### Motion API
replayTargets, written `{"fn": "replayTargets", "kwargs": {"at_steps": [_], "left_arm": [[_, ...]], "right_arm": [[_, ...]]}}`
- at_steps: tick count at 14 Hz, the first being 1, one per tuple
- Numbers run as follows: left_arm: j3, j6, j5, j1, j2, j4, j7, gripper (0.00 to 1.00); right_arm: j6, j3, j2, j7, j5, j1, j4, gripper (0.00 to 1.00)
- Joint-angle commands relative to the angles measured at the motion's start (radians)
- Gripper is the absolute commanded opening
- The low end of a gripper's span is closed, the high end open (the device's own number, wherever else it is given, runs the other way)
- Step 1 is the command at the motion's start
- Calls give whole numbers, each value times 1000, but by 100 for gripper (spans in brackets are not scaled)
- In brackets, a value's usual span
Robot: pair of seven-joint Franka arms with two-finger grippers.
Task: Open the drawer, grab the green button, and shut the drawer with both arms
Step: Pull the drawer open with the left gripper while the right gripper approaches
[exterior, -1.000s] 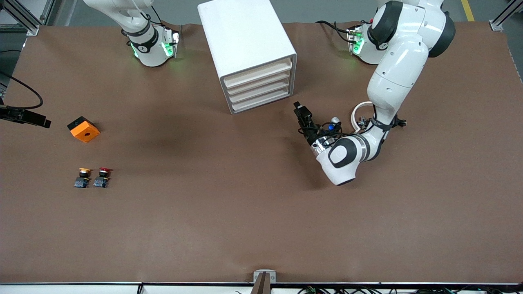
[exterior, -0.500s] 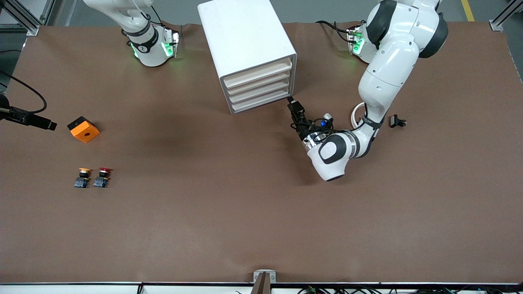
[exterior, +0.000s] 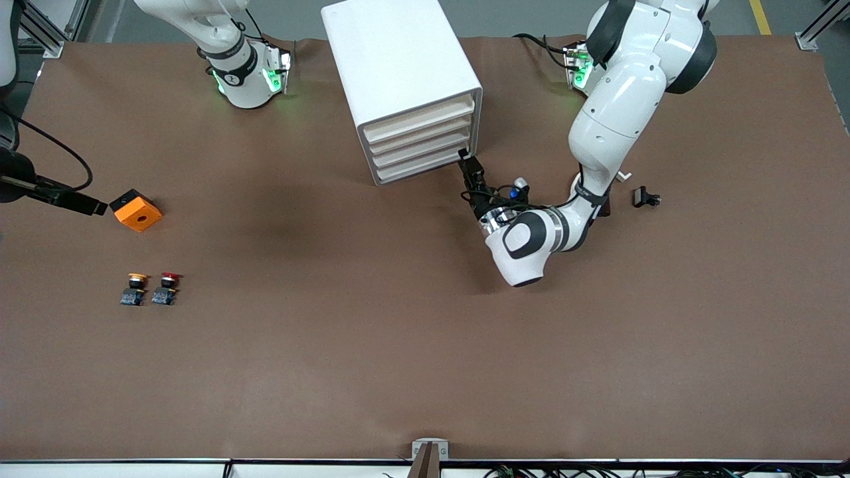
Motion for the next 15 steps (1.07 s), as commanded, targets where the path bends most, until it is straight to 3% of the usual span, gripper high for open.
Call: {"fn": "replayTargets", "kwargs": {"at_steps": [1, 7, 8, 9, 11, 15], "left_arm": [[0, -13, -19, -23, 10, -5, -10, 50], [0, -5, -19, -89, 7, -57, -11, 50], [0, -5, -20, -95, 8, -59, -11, 44], [0, -5, -19, -98, 8, -59, -11, 29], [0, -5, -19, -95, 8, -56, -11, 12], [3, -4, -19, -85, 10, -48, -10, 9]], "right_arm": [[10, -6, -6, 92, 52, 47, 10, 100], [31, -6, -6, 255, 60, 146, 12, 100], [31, -6, -6, 256, 61, 156, 12, 100], [33, -6, -6, 258, 60, 172, 12, 100], [33, -6, -5, 265, 58, 186, 13, 100], [94, -4, 20, 270, 75, 221, 7, 100]]}}
